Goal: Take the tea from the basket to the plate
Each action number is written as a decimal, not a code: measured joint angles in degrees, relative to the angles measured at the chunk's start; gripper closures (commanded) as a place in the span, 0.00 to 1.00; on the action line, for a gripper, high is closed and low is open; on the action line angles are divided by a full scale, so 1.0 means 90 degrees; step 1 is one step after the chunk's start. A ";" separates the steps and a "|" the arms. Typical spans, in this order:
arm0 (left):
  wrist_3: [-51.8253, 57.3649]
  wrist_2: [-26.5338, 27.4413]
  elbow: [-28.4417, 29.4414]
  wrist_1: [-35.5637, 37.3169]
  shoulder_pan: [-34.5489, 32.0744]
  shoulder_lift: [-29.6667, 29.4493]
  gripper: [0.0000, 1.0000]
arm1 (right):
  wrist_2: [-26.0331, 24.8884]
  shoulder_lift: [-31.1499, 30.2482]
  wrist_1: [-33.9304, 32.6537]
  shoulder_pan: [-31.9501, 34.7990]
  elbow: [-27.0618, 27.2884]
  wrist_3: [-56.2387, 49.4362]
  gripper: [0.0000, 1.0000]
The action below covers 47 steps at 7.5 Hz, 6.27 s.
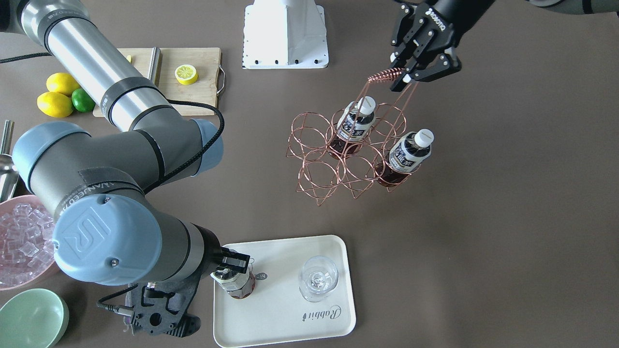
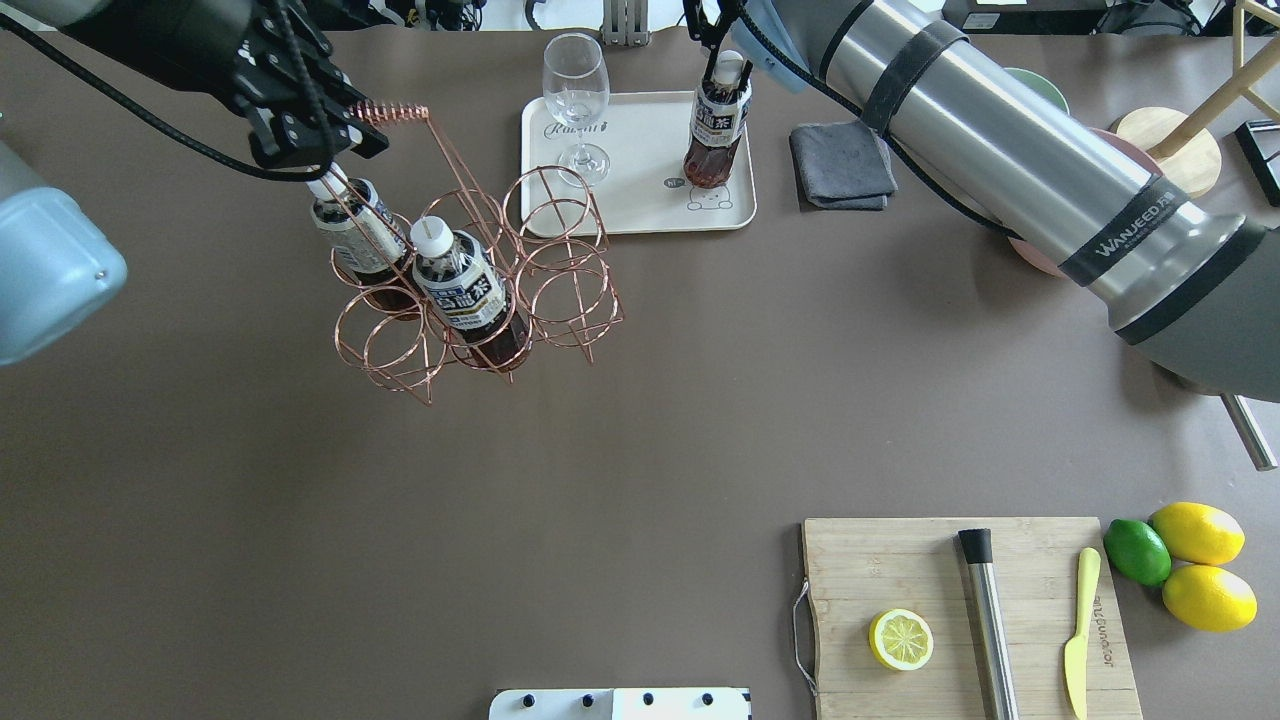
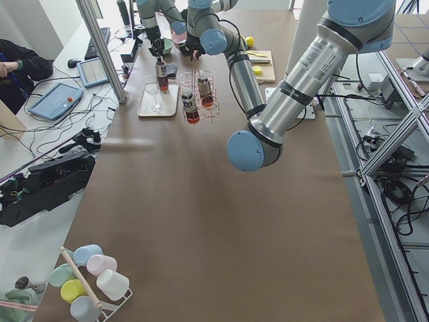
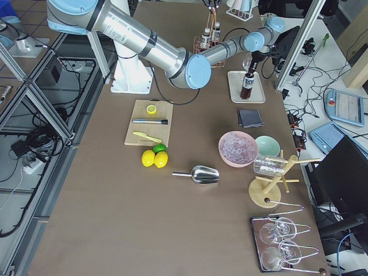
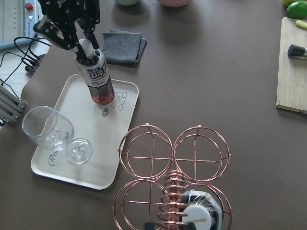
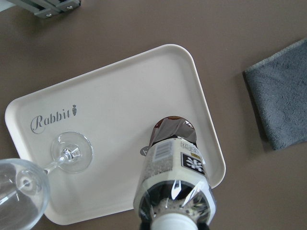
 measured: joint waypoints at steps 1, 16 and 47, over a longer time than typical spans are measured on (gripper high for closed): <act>0.0330 -0.0281 0.0015 0.0001 -0.0453 0.0307 1.00 | -0.0068 0.0009 0.0017 -0.0039 -0.0017 -0.0003 0.43; 0.4682 0.0104 0.4911 -0.1954 -0.2933 -0.0140 1.00 | -0.0983 -0.6404 -0.2289 0.0419 0.7527 -0.3585 0.00; -0.0469 -0.0916 0.2321 -0.1800 -0.3632 0.2067 0.02 | -0.0456 -0.8772 -0.0990 0.4059 0.5960 -0.8744 0.00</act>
